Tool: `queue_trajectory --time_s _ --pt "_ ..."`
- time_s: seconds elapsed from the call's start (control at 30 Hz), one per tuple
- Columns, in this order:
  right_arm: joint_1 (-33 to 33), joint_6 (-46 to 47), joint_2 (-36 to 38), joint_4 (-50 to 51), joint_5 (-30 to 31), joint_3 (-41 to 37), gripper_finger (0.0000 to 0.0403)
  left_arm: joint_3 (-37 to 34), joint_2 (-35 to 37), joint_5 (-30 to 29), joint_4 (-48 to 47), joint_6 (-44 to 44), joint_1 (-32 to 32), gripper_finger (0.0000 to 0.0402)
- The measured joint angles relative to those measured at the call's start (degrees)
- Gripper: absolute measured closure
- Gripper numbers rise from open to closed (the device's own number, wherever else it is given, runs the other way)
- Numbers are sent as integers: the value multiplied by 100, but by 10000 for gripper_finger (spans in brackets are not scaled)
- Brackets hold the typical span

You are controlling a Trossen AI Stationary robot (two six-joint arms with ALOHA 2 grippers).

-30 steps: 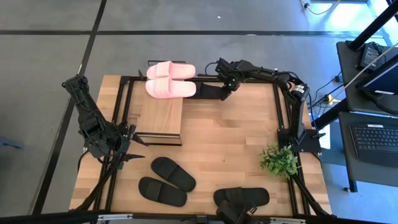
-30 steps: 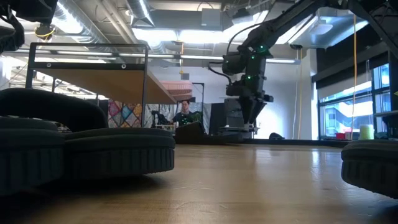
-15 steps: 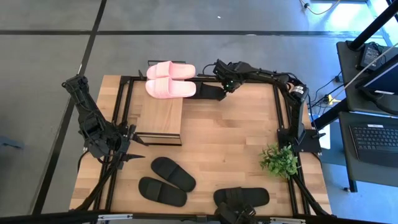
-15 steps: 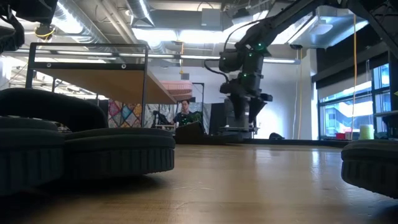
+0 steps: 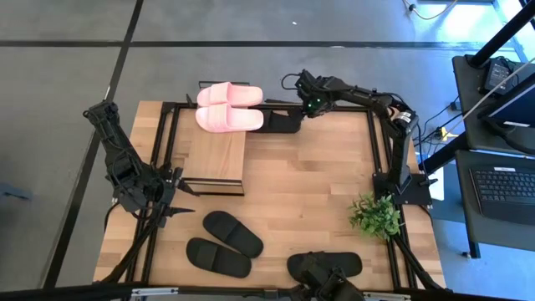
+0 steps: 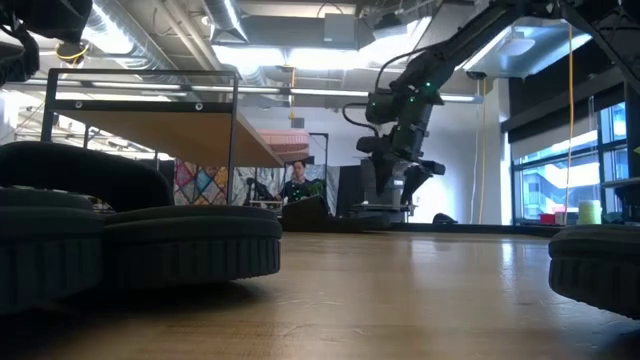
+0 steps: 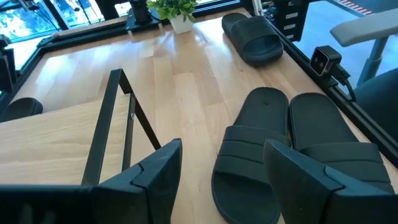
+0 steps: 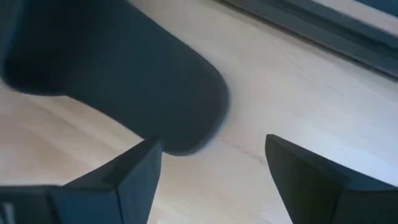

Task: Pick and place slides into the shelf
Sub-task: Put the top right black slide under the shelf

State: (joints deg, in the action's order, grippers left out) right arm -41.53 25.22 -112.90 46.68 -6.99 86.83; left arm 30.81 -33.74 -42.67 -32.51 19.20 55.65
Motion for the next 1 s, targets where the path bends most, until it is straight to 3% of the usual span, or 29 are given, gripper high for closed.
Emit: queue_trajectory --time_s 1.0 --pt "8 639 -664 -493 -242 -4 120 0 1 0 -2 142 1 185"
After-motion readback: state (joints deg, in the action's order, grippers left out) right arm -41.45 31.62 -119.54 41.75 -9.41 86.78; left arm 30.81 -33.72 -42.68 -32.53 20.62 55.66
